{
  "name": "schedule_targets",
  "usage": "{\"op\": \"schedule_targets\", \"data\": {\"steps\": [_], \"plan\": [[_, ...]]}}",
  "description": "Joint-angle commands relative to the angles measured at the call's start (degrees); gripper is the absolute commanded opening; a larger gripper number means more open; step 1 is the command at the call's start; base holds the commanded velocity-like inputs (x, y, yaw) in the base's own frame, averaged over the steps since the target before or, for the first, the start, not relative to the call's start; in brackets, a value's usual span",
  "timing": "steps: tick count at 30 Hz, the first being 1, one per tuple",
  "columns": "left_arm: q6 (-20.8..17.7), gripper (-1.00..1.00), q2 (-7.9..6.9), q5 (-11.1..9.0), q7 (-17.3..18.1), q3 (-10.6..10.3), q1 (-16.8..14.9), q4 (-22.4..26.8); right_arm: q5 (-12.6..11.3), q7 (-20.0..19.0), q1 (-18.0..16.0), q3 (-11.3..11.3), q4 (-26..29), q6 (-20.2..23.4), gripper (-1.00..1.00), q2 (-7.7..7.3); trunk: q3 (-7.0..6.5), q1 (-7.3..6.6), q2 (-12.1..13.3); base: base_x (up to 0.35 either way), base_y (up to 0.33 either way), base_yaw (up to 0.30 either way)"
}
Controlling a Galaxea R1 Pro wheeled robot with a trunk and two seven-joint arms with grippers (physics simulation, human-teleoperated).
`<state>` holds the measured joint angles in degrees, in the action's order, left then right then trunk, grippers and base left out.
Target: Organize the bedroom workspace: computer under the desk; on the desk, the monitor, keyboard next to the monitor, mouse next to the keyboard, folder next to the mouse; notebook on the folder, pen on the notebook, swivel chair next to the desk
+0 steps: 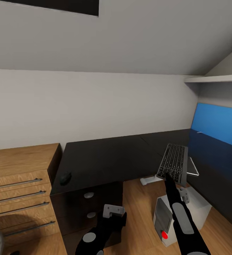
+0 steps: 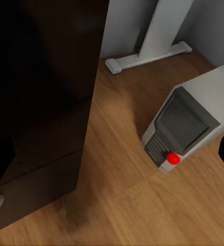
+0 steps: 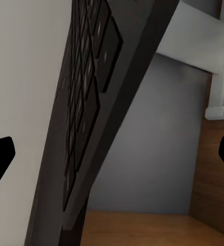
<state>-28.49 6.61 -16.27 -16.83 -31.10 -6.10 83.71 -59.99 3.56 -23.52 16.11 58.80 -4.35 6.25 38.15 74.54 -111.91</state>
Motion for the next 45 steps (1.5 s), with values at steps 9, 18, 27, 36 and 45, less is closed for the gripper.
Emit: {"op": "schedule_targets", "data": {"steps": [9, 18, 27, 36, 45], "plan": [[-0.17, 1.00, -0.02, -0.60, -0.56, -0.10, -0.05, -0.04, -0.50, 0.14, -0.03, 0.06, 0.08, -0.21, 1.00, 0.00, 0.06, -0.01, -0.03, 0.053, 0.000, 0.000], [-0.17, 1.00, 0.02, -0.60, -0.56, -0.10, -0.05, -0.10, -0.41, 0.28, -0.03, 0.06, 0.08, -0.22, 1.00, -0.01, 0.06, -0.01, -0.03, 0.015, 0.000, 0.000], [-0.17, 1.00, 0.03, -0.60, -0.57, -0.10, -0.05, -0.16, -0.32, 0.39, -0.03, 0.06, 0.16, -0.22, 1.00, -0.01, 0.06, -0.01, -0.03, 0.001, 0.000, 0.000], [-0.17, 1.00, 0.07, -0.60, -0.55, -0.10, -0.05, -0.51, -0.30, 0.46, -0.03, 0.06, 0.34, -0.29, -1.00, -0.01, 0.06, -0.01, -0.03, 0.000, 0.000, 0.000], [-0.17, 1.00, 0.07, -0.60, -0.53, -0.10, -0.05, -0.57, -0.30, 0.16, -0.03, 0.06, 0.35, -0.39, -1.00, -0.01, 0.06, -0.01, -0.03, 0.000, 0.000, 0.000]]}}
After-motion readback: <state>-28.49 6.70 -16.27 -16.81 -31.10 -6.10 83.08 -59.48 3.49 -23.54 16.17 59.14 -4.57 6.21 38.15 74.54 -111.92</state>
